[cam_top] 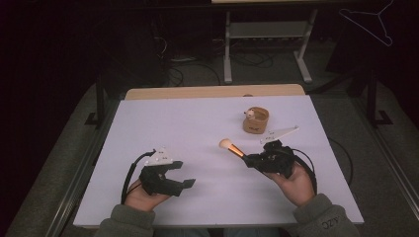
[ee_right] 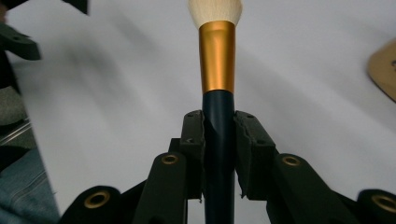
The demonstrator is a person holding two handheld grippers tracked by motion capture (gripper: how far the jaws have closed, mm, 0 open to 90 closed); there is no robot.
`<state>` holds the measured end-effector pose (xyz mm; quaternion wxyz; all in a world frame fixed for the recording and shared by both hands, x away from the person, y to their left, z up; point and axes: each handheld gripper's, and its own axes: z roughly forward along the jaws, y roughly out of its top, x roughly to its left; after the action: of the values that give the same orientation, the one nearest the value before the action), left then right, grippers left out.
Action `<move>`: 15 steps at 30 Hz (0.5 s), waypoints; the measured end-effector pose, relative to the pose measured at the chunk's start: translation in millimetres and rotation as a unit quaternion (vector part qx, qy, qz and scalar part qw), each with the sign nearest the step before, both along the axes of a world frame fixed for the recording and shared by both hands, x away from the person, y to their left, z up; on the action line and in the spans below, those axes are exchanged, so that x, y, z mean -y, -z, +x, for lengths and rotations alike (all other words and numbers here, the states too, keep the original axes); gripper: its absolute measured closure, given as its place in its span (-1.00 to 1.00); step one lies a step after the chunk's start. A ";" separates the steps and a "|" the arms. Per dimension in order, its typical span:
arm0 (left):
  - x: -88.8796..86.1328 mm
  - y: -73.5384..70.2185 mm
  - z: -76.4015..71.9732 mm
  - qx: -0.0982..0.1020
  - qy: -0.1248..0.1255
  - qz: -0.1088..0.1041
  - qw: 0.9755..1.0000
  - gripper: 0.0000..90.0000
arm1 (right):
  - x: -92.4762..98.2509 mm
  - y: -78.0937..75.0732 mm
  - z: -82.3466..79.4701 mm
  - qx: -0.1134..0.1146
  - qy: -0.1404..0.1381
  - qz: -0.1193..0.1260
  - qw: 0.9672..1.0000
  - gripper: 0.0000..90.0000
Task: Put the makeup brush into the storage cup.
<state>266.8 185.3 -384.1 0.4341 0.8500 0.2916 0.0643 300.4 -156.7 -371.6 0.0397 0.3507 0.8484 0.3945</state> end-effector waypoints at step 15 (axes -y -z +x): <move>27.7 7.1 0.6 -0.040 0.083 -0.030 0.995 -0.29 | -22.7 -3.7 -43.2 0.051 -0.106 0.033 0.993 0.63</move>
<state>267.4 157.6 -391.2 0.4510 0.8598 0.2389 -0.0145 257.2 -134.0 -367.9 0.0294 0.2394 0.8640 0.4419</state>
